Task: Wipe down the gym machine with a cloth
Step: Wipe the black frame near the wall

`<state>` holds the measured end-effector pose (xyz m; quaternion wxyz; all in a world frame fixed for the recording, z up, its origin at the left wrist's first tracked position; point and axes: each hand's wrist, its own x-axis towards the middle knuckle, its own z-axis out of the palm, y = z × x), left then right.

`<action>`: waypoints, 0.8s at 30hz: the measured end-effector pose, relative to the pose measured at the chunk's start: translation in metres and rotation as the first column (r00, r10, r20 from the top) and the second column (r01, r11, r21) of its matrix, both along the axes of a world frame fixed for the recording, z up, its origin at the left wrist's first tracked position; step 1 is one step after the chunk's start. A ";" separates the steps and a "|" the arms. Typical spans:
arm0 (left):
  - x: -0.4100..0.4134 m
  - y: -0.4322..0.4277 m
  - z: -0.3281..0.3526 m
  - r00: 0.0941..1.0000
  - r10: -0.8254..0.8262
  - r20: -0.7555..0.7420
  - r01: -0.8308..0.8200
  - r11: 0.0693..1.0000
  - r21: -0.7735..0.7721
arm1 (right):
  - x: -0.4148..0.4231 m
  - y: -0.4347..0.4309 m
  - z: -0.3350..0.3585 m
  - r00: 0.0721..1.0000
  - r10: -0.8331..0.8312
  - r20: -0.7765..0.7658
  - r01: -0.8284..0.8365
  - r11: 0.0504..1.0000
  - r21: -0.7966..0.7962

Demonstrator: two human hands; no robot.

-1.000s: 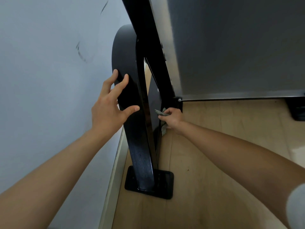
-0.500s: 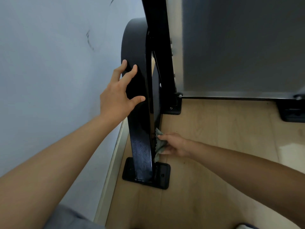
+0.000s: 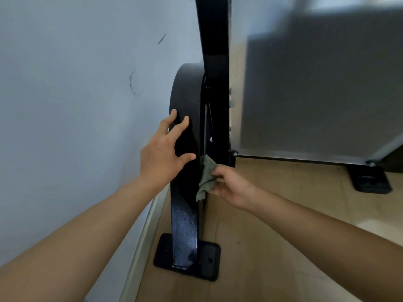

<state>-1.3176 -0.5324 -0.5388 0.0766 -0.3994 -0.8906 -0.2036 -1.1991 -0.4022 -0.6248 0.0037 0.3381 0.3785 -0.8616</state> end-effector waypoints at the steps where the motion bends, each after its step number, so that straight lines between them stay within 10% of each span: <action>1: 0.000 0.000 0.000 1.000 0.004 -0.001 -0.004 1.000 -0.004 | -0.005 0.004 0.008 1.000 -0.011 -0.028 0.012 0.999 0.045; 11: -0.005 0.002 -0.003 1.000 0.003 -0.028 -0.003 1.000 0.023 | -0.036 0.017 0.075 0.963 -0.165 -0.212 0.247 0.856 0.455; 18: -0.006 0.015 0.018 0.999 0.051 -0.011 -0.049 0.989 0.142 | -0.025 0.028 0.118 0.974 -0.178 -0.139 0.223 0.863 0.453; 24: 0.006 0.024 0.047 0.831 -0.207 0.516 0.037 0.947 0.320 | -0.004 0.051 0.165 0.990 -0.038 -0.133 0.097 0.877 0.470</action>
